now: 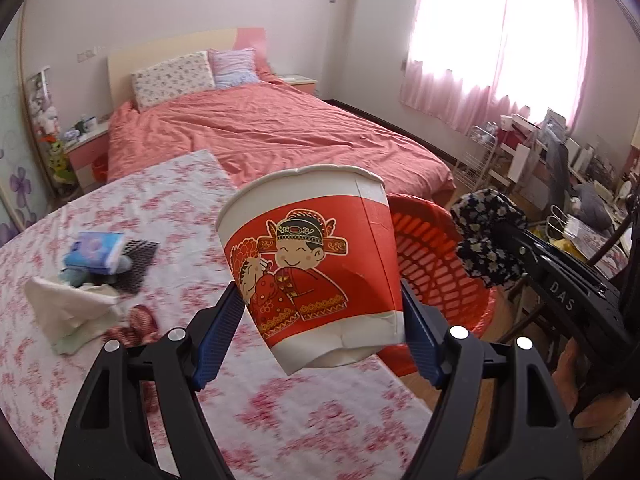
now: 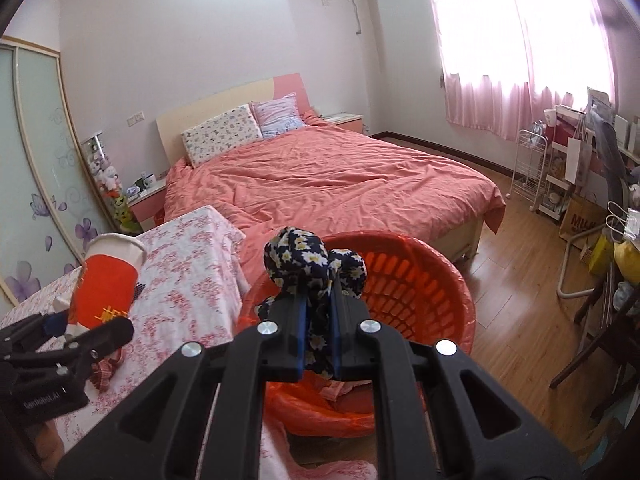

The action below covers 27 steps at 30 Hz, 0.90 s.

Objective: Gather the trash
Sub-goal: 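Carry the cup and floral cloth over the basket and release both, then move both tools back to the table toward the plaid scrunchie and tissues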

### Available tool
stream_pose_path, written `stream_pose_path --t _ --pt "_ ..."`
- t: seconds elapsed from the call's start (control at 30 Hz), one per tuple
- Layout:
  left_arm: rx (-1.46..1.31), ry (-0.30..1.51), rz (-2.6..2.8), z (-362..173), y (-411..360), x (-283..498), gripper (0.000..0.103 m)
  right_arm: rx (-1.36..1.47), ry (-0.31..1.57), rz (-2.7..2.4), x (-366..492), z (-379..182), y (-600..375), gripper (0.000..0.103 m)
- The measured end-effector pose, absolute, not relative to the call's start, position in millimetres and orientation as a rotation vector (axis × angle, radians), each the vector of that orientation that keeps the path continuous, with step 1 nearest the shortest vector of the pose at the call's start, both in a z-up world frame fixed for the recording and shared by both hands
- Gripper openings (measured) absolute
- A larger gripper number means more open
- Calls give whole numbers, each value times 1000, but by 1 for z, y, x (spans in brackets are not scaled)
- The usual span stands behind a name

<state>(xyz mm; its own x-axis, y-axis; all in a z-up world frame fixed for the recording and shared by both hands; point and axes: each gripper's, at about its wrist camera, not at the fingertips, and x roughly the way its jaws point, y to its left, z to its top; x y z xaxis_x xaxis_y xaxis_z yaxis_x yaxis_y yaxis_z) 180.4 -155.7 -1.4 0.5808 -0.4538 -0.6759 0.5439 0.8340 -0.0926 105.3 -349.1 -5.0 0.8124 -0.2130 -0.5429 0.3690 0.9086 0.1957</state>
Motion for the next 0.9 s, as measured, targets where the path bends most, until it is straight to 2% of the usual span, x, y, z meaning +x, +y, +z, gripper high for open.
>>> stream_pose_path --t 0.23,0.57,0.83,0.9 --pt "137 771 -661 -11 -198 184 75 341 530 -325 111 -11 -379 11" --pt "161 858 -681 -39 -244 206 75 386 535 -327 135 -28 -414 16" --pt "164 895 -592 -45 -223 205 81 361 562 -335 143 -36 -405 43" --pt "166 888 -571 -42 -213 202 82 342 570 -346 141 -36 -399 55"
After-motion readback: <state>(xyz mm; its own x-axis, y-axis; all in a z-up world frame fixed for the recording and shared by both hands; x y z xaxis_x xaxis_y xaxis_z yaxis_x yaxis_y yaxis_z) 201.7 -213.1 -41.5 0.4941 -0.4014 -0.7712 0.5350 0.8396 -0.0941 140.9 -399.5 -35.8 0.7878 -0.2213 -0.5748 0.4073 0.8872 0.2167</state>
